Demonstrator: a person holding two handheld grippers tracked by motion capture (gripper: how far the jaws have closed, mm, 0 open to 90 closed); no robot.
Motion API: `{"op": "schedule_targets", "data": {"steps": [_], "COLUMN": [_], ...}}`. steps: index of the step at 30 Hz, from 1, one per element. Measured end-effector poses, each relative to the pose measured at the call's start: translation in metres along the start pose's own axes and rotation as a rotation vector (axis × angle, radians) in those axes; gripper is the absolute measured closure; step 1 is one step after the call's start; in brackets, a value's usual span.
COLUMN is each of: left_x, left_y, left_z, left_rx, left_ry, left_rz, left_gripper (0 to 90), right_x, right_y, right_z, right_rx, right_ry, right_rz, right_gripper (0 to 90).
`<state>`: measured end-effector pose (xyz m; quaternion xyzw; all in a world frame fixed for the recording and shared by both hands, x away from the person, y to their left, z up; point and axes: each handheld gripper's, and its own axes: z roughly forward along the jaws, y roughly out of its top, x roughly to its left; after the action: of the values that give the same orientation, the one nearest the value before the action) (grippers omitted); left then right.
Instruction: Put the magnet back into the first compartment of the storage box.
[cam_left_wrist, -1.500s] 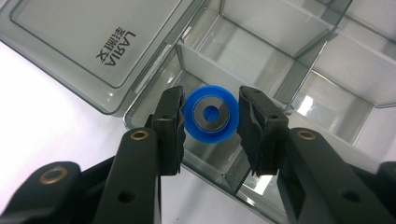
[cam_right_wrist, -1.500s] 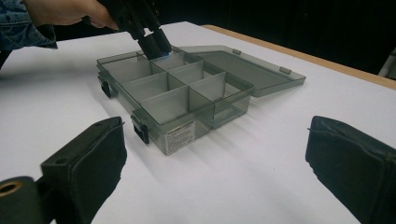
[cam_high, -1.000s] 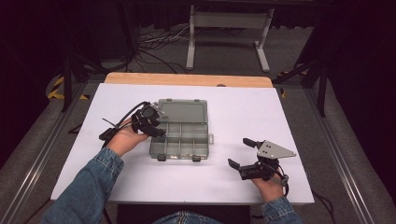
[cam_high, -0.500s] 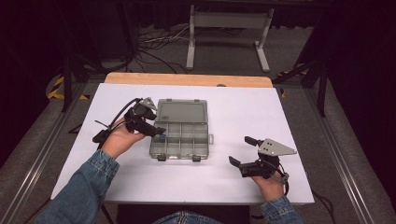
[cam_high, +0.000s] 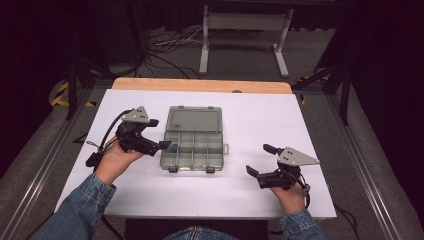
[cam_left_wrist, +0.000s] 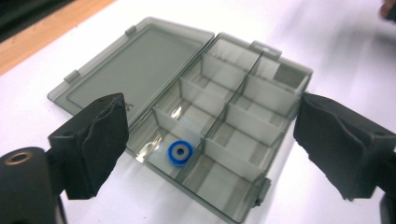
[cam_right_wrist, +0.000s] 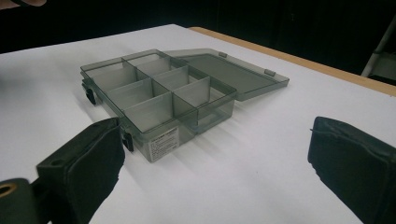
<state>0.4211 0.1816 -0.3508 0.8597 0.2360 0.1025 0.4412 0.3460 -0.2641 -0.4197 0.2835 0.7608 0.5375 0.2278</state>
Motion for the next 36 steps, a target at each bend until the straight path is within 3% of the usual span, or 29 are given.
{"op": "schedule_targets", "data": {"steps": [5,9,15,26,33,36], "left_x": [-0.005,-0.01,-0.012,-0.019,-0.018,-0.018], "left_y": [-0.011,-0.022,-0.041,-0.08,-0.101,-0.111], "left_z": [-0.009,-0.016,-0.027,-0.043,-0.047,-0.046], "left_rx": [-0.066,-0.114,-0.219,-0.41,-0.469,-0.472], "left_ry": [0.002,0.016,0.024,0.075,0.087,0.096], "left_rz": [-0.007,0.014,-0.012,-0.014,-0.008,-0.012], "left_gripper": [3.7,2.4,0.8,0.2,0.3,0.3], "right_x": [0.0,0.0,0.0,0.002,0.003,0.003], "right_y": [0.0,0.0,0.0,0.0,0.0,-0.001], "right_z": [0.0,0.0,-0.001,-0.001,-0.002,-0.002], "right_rx": [-0.003,-0.01,-0.016,-0.034,-0.042,-0.057], "right_ry": [0.002,0.003,0.003,0.005,0.009,0.015], "right_rz": [0.002,0.0,-0.007,-0.027,-0.037,-0.032], "right_gripper": [2.7,2.5,2.1,1.8,1.6,1.2]}}
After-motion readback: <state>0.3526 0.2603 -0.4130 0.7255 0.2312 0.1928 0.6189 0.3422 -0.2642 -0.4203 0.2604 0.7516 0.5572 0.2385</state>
